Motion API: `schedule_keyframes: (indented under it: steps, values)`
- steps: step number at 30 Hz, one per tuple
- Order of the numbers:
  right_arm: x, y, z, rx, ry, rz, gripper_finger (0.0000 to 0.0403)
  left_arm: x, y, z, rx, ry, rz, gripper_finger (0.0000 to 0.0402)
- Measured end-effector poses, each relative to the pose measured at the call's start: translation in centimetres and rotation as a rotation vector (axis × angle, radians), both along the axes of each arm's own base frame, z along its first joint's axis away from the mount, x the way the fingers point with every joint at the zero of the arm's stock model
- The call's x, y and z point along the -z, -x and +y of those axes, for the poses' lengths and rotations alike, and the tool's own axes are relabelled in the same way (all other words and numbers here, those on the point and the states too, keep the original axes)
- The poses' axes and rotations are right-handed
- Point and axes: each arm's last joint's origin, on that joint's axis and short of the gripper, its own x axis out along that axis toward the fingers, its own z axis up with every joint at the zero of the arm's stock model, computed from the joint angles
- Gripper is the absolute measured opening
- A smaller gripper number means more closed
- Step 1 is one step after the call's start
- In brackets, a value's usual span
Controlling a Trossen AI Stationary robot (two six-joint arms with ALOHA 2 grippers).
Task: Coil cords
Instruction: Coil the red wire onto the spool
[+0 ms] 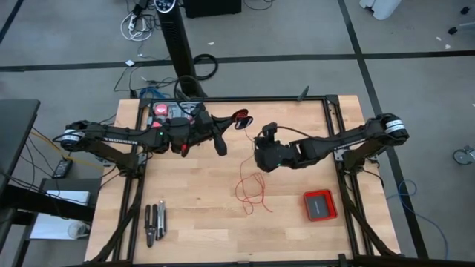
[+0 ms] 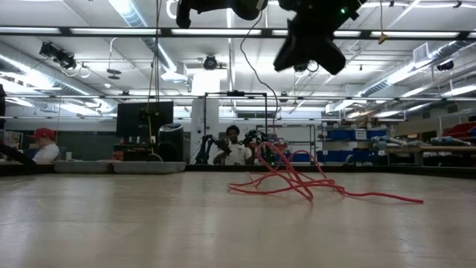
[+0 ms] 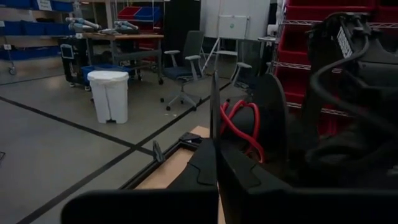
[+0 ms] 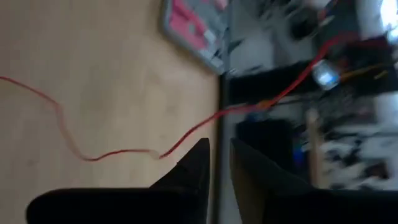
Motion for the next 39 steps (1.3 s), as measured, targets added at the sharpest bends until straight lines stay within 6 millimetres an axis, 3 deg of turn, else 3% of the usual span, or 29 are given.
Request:
schedule_keyframes:
  steps: [7,14,29,39]
  values:
    - [1.0,-0.2,-1.6,0.096,-0.322,-0.087,0.0062,-0.2,0.0,0.0,-0.001,-0.021,-0.015,0.0]
    - [1.0,-0.7,-2.7,0.111,-0.451,-0.153,0.0068,-0.2,0.0,0.0,0.0,-0.023,-0.011,0.0]
    - [0.7,-1.0,-2.9,0.102,-0.396,-0.179,0.0069,-0.3,0.0,0.0,0.0,-0.023,-0.015,0.0]
    - [-0.1,-1.6,-3.5,0.145,-0.459,-0.333,0.0096,-0.2,0.0,0.0,0.0,-0.023,-0.014,0.0]
